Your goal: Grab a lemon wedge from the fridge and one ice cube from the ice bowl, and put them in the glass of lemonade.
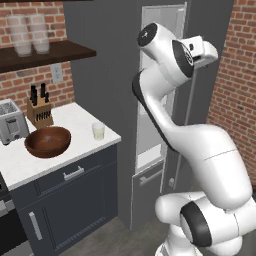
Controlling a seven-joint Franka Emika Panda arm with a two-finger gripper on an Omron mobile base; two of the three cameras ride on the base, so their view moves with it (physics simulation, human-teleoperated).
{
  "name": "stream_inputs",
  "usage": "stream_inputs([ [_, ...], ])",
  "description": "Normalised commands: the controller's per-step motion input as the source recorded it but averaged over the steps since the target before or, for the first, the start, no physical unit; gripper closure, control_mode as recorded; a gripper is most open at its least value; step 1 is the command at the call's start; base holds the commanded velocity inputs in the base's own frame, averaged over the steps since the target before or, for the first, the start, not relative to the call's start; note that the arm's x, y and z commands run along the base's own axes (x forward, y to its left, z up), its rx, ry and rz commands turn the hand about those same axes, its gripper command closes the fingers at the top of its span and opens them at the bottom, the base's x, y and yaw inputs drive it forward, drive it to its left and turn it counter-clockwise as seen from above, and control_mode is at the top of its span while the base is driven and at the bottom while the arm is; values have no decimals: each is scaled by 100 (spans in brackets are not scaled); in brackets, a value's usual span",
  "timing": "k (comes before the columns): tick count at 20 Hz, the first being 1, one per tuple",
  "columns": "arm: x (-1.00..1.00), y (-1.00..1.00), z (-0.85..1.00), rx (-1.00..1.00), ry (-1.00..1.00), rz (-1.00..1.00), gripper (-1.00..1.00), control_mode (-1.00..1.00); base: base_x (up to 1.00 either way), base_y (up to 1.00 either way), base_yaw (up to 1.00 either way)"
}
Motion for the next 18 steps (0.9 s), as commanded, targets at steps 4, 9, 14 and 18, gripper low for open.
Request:
stream_inputs([
  [4,64,68,2,-14,11,39,-100,-100,0,0,0],
  [9,1,27,5,-15,2,28,-100,-100,0,0,0],
  [14,14,3,-9,-9,1,30,-100,-100,0,0,0],
  [18,33,0,-12,-11,7,33,-100,-100,0,0,0],
])
